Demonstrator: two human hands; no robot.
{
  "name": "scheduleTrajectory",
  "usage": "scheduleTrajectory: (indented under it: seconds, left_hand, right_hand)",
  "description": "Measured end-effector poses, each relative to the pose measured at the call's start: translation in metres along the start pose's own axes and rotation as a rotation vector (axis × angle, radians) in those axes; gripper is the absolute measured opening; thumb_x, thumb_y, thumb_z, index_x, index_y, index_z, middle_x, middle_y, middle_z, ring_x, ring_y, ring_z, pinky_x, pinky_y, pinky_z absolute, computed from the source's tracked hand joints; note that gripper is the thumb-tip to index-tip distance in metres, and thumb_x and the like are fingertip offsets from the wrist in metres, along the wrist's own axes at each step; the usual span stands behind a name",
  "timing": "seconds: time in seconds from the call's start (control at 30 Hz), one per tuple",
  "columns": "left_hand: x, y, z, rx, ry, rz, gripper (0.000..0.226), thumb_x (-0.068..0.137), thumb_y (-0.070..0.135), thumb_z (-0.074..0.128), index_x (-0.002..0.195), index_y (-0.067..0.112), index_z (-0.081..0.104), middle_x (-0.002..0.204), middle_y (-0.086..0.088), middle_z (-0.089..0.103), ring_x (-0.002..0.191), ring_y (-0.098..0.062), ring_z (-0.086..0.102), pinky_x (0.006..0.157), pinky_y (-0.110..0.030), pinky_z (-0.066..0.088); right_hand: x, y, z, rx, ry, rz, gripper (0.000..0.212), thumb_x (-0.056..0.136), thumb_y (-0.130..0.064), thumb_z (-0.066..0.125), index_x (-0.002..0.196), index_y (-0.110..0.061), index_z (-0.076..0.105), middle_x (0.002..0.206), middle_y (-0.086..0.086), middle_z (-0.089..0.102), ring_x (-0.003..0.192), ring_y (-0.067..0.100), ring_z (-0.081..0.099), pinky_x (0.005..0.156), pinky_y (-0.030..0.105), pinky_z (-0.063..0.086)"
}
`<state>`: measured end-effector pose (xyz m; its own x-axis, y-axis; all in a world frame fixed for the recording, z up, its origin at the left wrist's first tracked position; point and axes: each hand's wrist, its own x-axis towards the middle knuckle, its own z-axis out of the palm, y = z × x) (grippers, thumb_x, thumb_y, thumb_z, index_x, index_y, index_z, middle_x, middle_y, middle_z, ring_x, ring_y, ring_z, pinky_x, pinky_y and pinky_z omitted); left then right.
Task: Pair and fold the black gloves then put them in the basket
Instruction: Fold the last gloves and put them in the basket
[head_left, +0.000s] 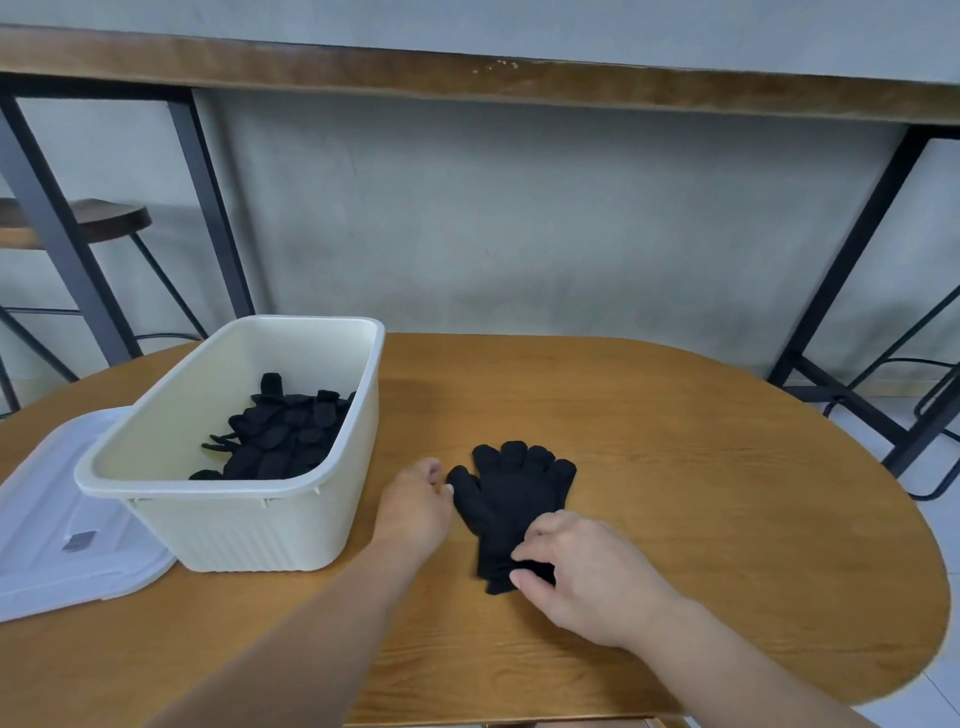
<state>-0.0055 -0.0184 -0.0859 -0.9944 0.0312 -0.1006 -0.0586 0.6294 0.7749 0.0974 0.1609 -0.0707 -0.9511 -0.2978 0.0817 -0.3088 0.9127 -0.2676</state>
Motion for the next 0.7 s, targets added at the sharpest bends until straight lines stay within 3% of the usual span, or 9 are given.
scheduleTrajectory:
  seconds: [0.13, 0.23, 0.33, 0.4, 0.57, 0.7]
  left_hand:
    - [0.017, 0.006, 0.003, 0.007, -0.107, -0.012, 0.041, 0.092, 0.021, 0.063, 0.132, 0.019, 0.055, 0.108, 0.005, 0.062, 0.099, -0.013, 0.06, 0.084, -0.022, 0.043]
    - [0.022, 0.009, 0.009, 0.111, -0.116, -0.037, 0.036, 0.089, 0.029, 0.067, 0.122, 0.02, 0.06, 0.108, 0.003, 0.064, 0.098, -0.016, 0.061, 0.084, -0.027, 0.047]
    - [0.024, 0.016, 0.013, 0.224, -0.104, -0.044, 0.013, 0.089, 0.029, 0.062, 0.1, 0.021, 0.063, 0.087, 0.005, 0.063, 0.079, -0.015, 0.06, 0.064, -0.025, 0.045]
    - [0.024, 0.018, 0.014, 0.268, -0.094, -0.063, 0.004, 0.088, 0.027, 0.059, 0.089, 0.023, 0.059, 0.081, 0.004, 0.061, 0.073, -0.015, 0.058, 0.061, -0.025, 0.043]
    - [0.023, 0.014, 0.009, 0.238, 0.01, -0.054, 0.017, 0.087, 0.035, 0.064, 0.096, 0.025, 0.053, 0.091, 0.007, 0.059, 0.081, -0.014, 0.059, 0.064, -0.026, 0.045]
    - [0.003, 0.011, 0.007, 0.04, 0.055, 0.109, 0.016, 0.088, 0.028, 0.066, 0.101, 0.028, 0.056, 0.108, 0.008, 0.051, 0.09, -0.008, 0.052, 0.065, -0.015, 0.038]
  right_hand:
    - [0.003, 0.0, -0.001, 0.011, -0.017, 0.014, 0.034, 0.098, -0.045, 0.042, 0.116, -0.034, 0.069, 0.115, -0.017, 0.062, 0.11, 0.002, 0.052, 0.088, 0.022, 0.042]
    - [0.004, 0.002, 0.0, 0.016, -0.017, 0.021, 0.035, 0.099, -0.045, 0.041, 0.112, -0.033, 0.071, 0.112, -0.017, 0.062, 0.109, 0.003, 0.052, 0.09, 0.023, 0.044]
    - [0.005, 0.002, 0.0, 0.016, -0.017, 0.012, 0.035, 0.1, -0.042, 0.04, 0.108, -0.031, 0.073, 0.11, -0.015, 0.062, 0.107, 0.004, 0.05, 0.085, 0.02, 0.037]
    - [0.005, 0.002, 0.001, 0.013, -0.019, 0.008, 0.035, 0.101, -0.041, 0.039, 0.108, -0.032, 0.072, 0.111, -0.014, 0.061, 0.105, 0.005, 0.048, 0.084, 0.018, 0.03]
    - [0.002, 0.004, 0.003, 0.05, -0.013, 0.033, 0.035, 0.098, -0.045, 0.046, 0.123, -0.031, 0.066, 0.122, -0.014, 0.059, 0.115, 0.007, 0.048, 0.095, 0.02, 0.035]
    - [0.008, 0.008, 0.003, 0.047, -0.011, 0.051, 0.028, 0.098, -0.038, 0.047, 0.111, -0.03, 0.071, 0.11, -0.015, 0.065, 0.108, 0.007, 0.055, 0.091, 0.029, 0.048]
